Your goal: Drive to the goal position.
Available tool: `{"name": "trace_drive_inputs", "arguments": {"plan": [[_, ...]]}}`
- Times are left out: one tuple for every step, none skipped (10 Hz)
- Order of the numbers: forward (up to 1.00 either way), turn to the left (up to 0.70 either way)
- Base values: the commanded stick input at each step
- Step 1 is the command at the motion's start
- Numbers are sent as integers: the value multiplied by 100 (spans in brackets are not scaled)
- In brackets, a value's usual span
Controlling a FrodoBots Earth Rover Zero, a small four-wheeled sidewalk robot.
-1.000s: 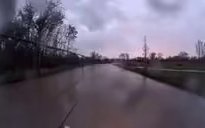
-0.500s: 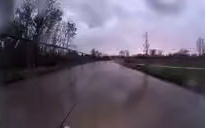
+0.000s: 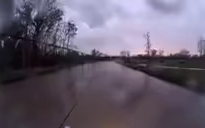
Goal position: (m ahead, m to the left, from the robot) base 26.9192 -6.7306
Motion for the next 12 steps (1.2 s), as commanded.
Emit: {"name": "trace_drive_inputs", "arguments": {"plan": [[70, 0], [70, 0], [70, 0], [70, 0], [70, 0], [70, 0], [70, 0], [70, 0], [70, 0], [70, 0], [70, 0], [70, 0]]}}
